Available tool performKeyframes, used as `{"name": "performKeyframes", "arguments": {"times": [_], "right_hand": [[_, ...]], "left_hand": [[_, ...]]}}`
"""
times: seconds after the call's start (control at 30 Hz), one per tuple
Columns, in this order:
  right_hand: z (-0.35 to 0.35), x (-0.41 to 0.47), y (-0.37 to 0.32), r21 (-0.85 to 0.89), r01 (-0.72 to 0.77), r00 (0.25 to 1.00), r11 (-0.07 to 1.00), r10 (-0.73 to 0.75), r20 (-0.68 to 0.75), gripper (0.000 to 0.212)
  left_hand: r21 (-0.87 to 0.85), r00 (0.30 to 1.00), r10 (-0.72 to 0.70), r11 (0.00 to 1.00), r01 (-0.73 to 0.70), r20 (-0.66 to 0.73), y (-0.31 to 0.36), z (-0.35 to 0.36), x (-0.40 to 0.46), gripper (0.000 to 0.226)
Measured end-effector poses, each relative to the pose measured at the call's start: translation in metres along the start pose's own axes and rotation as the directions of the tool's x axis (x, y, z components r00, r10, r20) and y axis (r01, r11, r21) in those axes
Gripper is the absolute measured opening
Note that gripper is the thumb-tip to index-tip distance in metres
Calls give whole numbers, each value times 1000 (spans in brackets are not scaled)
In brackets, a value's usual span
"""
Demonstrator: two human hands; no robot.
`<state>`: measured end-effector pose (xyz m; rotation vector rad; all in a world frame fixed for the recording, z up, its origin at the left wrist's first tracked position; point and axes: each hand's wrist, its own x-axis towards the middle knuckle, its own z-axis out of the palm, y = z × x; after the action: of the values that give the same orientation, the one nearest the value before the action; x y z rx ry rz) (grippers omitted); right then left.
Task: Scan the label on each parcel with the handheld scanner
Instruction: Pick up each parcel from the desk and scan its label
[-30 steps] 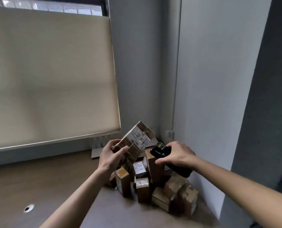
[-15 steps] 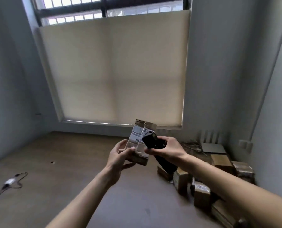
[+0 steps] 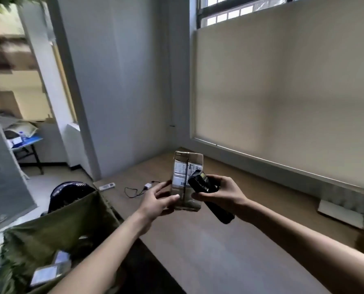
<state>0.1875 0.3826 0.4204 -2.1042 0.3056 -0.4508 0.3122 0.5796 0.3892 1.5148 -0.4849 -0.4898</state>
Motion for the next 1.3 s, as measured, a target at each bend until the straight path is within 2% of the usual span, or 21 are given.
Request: {"name": "performKeyframes", "arguments": {"times": [0.1, 0.2, 0.27, 0.33, 0.5, 0.6, 0.7, 0.8, 0.93, 1.1, 1.3], "right_hand": [[73, 36, -22, 12, 39, 995, 999, -40, 89, 38], [143, 68, -41, -9, 55, 987, 998, -53, 152, 37], [187, 87, -52, -6, 69, 974, 998, -66, 216, 43], [229, 104, -62, -3, 78, 955, 997, -74, 286, 38], [335, 153, -82, 40, 105, 876, 994, -111, 469, 37], [397, 189, -83, 63, 112, 837, 992, -128, 532, 44], [455, 228, -74, 49, 112, 800, 993, -119, 588, 51], [509, 262, -57, 7, 87, 768, 996, -72, 636, 59], [559, 292, -35, -50, 87, 751, 995, -33, 659, 61], [613, 317, 1, -148, 52, 728, 988, 64, 682, 70], [667, 335, 41, -245, 2, 709, 969, 171, 684, 77]], "left_hand": [[31, 988, -2, 1000, 7, -157, -10, -79, -6, 51], [111, 944, 26, 994, 11, -329, -18, -151, -16, 85], [150, 905, 39, 988, 28, -423, -22, -195, -23, 81], [155, 870, 32, 987, 51, -492, -33, -237, -29, 71], [121, 783, -46, 981, 154, -620, -67, -330, -22, 76], [89, 746, -91, 976, 198, -659, -87, -373, -8, 87], [40, 682, -136, 971, 236, -719, -118, -414, 15, 88], [0, 649, -190, 960, 280, -737, -150, -448, 41, 106], [-123, 611, -290, 946, 301, -736, -191, -481, 66, 75], [-183, 525, -383, 902, 392, -760, -250, -522, 87, 75], [-224, 458, -470, 841, 492, -754, -307, -562, 113, 70]]}}
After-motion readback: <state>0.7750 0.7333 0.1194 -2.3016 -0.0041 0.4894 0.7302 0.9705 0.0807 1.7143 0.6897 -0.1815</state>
